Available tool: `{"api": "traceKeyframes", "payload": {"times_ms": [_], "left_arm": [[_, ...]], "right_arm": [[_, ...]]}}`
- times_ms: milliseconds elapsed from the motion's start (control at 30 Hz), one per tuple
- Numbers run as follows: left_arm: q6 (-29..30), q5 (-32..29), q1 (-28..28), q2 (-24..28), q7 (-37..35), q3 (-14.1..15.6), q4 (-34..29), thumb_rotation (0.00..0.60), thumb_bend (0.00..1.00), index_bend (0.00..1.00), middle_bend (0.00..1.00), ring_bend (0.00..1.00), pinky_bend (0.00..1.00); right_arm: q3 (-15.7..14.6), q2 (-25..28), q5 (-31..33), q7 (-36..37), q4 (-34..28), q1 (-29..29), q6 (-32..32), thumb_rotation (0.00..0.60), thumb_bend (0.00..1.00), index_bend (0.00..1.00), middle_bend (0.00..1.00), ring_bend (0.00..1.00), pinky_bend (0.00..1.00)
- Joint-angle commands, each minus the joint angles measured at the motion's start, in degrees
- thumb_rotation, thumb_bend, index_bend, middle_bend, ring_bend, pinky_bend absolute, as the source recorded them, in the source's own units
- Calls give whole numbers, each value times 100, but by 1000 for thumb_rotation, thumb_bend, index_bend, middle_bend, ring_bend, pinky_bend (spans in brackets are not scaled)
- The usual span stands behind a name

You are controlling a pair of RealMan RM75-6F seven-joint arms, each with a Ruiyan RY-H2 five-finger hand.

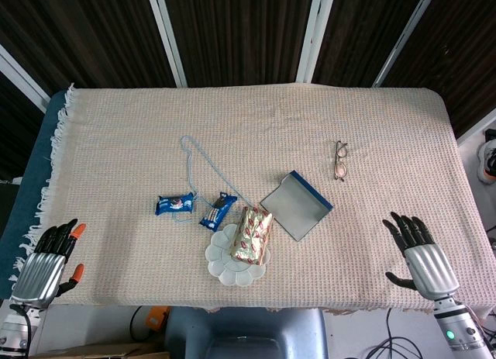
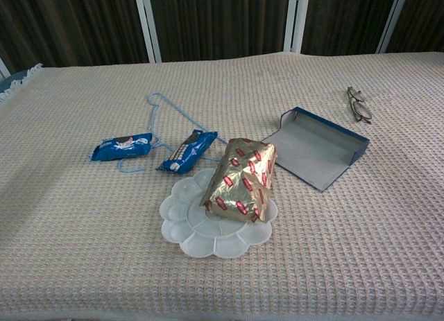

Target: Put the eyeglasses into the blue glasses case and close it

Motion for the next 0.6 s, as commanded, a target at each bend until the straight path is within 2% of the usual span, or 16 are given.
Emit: {"api": "traceKeyframes", "payload": {"times_ms": [33,200,333,467,600], "left_arm": [[64,76,-8,-28,-78,-12,55,600,386,0,0,10,92],[329,337,0,-109,-379,-29,273,600,385,0,0,0,79],[322,295,13,-66,-497,-25,312,600,385,0,0,0,75],[280,207,27,15,-564,-25,269,600,385,0,0,0,75],[327,249,47,69,-612,-7,240,600,385,0,0,0,75]], "right_arm": [[3,-8,6,-15,9,0,-4,600,260,0,0,0,0],[17,-43,-1,-43,55,5,8,600,259,0,0,0,0],[42,-145,-87,-14,160,62,10,600,259,8,0,0,0],[171,-301,-107,-151,296,312,-233,600,261,86,0,0,0],[436,-442,5,-487,372,731,-664,600,299,175,0,0,0]]}}
